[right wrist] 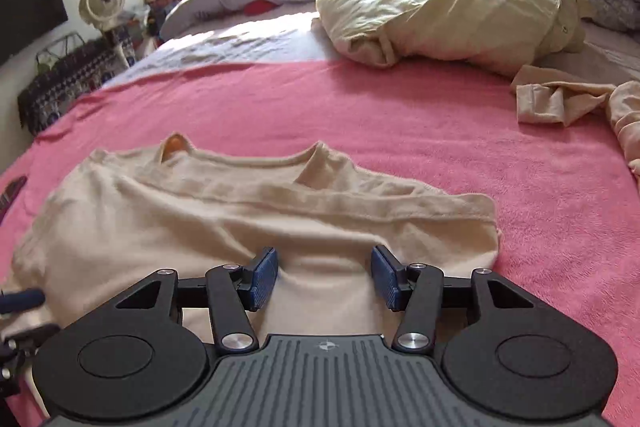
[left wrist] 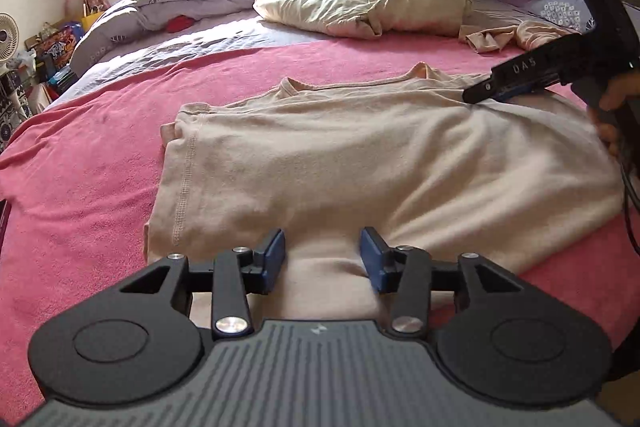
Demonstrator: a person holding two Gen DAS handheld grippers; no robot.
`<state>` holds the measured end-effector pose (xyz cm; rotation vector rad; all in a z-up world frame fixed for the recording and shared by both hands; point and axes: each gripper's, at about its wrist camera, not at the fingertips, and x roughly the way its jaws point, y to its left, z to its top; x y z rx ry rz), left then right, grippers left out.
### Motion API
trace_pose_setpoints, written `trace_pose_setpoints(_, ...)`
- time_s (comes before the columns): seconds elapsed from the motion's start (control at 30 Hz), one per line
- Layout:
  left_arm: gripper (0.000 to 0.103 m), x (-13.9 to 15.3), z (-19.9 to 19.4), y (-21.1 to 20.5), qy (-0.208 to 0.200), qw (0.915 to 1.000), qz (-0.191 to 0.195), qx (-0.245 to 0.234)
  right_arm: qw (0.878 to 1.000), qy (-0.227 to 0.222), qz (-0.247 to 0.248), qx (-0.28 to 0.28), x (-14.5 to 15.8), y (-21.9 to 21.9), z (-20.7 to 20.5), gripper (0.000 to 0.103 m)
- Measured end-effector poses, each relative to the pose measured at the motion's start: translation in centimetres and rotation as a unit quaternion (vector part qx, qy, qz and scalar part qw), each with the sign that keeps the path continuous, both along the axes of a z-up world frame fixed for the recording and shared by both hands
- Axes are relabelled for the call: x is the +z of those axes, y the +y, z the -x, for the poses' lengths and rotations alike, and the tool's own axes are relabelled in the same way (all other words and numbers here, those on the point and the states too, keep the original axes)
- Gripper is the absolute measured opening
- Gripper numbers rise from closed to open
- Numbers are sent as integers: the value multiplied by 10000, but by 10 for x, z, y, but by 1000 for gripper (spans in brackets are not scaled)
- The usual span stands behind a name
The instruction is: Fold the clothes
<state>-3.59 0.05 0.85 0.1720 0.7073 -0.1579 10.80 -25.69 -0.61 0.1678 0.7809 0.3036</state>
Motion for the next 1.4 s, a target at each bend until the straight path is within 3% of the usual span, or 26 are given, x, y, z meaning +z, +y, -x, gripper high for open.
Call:
trace_pose_setpoints(0.03, 55, 3, 3, 5, 19, 10000, -33, 91, 9994, 121, -189, -269, -2, -11, -11, 31)
trace_pose_setpoints(0.07, 59, 7, 7, 10, 36, 9998, -66, 184, 9978, 227, -447, -444, -2, -23, -18, 26)
trace_pose_setpoints(0.1, 60, 11, 8, 16, 20, 9994, -130, 331, 9954, 233, -737, -563, 0, -36, -18, 28)
trace_pose_setpoints(0.13, 59, 16, 7, 24, -32, 9978, -298, 585, 9932, 124, -922, -698, 5, -48, -13, 41)
trace_pose_setpoints(0.17, 59, 20, 5, 34, -133, 9950, -474, 870, 9924, -62, -913, -821, 10, -58, -4, 65)
trace_pose_setpoints(0.23, 55, 29, -5, 52, -278, 9883, -626, 1366, 9903, -392, -905, -977, 18, -80, 22, 81)
trace_pose_setpoints(0.27, 54, 37, -15, 60, -320, 9854, -644, 1541, 9890, -403, -1014, -998, 18, -91, 36, 81)
trace_pose_setpoints(0.33, 54, 49, -27, 59, -541, 9865, -582, 1434, 9870, -376, -1190, -1013, 15, -107, 68, 81)
trace_pose_setpoints(0.5, 59, 56, -45, 20, -795, 9959, -82, 429, 9801, -235, -1759, -892, -3, -122, 167, 81)
trace_pose_setpoints(0.57, 59, 45, -55, 5, -698, 9968, -244, 301, 9739, -121, -2095, -869, -11, -119, 201, 81)
trace_pose_setpoints(0.63, 59, 27, -68, -2, -552, 9950, -711, 434, 9671, -28, -2394, -865, -18, -112, 221, 81)
trace_pose_setpoints(0.73, 61, -1, -93, 22, -206, 9818, -1380, 1292, 9600, 45, -2677, -815, -23, -104, 230, 81)
trace_pose_setpoints(0.77, 77, 0, -95, 39, -183, 9827, -1110, 1469, 9588, 51, -2721, -815, -24, -103, 231, 82)
trace_pose_setpoints(0.83, 81, 5, -99, 66, -75, 9818, -719, 1757, 9566, 41, -2787, -851, -27, -103, 228, 83)
trace_pose_setpoints(0.87, 81, 9, -98, 69, -102, 9799, -805, 1823, 9558, 18, -2813, -855, -27, -103, 226, 83)
trace_pose_setpoints(0.9, 81, 12, -97, 67, -187, 9773, -1027, 1845, 9550, -5, -2839, -859, -27, -102, 224, 83)
trace_pose_setpoints(1.0, 73, 19, -96, 49, -547, 9510, -2107, 2197, 9561, -77, -2805, -849, -26, -98, 218, 84)
trace_pose_setpoints(1.13, 73, 50, -80, 44, -646, 9812, -692, 1682, 9553, -113, -2868, -713, -22, -89, 214, 84)
trace_pose_setpoints(1.23, 74, 61, -63, 20, -616, 9945, 40, 843, 9531, -47, -2961, -617, -25, -81, 213, 83)
trace_pose_setpoints(1.33, 74, 54, -47, -3, -319, 9980, 524, 131, 9527, -48, -2954, -708, -29, -78, 212, 83)
trace_pose_setpoints(1.4, 74, 43, -39, -11, -172, 9981, 593, -77, 9449, -57, -3160, -855, -32, -81, 210, 82)
